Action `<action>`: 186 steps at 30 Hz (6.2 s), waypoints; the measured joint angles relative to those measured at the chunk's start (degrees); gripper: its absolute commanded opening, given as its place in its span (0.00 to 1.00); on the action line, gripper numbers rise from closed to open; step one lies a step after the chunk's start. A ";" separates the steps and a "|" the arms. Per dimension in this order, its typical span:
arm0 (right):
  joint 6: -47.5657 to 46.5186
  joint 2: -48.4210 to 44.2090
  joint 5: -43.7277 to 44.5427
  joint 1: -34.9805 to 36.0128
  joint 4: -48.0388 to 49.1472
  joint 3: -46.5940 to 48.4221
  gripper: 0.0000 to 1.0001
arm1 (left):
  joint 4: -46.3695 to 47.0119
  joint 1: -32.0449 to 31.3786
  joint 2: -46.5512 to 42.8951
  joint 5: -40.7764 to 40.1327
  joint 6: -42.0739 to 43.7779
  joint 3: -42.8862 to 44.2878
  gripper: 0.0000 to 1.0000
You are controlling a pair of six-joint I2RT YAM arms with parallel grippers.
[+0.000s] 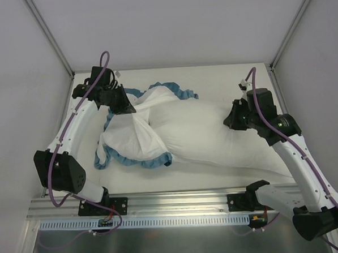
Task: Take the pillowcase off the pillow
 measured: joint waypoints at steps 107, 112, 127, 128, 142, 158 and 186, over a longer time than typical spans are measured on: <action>0.44 41.00 7.85 9.33 -6.45 34.69 0.01 | 24.09 -12.24 -30.34 10.69 -10.23 -38.97 0.00; 1.29 35.21 4.33 5.86 -3.15 23.21 0.01 | 22.82 -11.96 -28.55 9.70 -10.16 -37.13 0.00; 12.17 11.21 15.56 27.91 12.81 -6.08 0.45 | 16.46 -5.33 -2.36 9.27 -8.74 -20.57 0.00; 11.98 10.93 15.78 28.59 12.41 -5.73 0.58 | 16.68 -5.33 -1.51 9.27 -8.74 -20.52 0.00; -4.72 33.44 18.36 28.81 2.34 29.42 0.97 | 17.66 -5.46 -0.09 9.29 -8.48 -19.93 0.18; -0.74 35.80 12.37 28.26 10.91 16.48 0.01 | 18.43 -3.23 5.60 10.16 -9.53 -4.11 0.88; 7.10 3.04 15.50 14.01 10.14 -2.10 0.01 | 16.76 7.17 13.46 18.36 -11.04 -5.57 0.00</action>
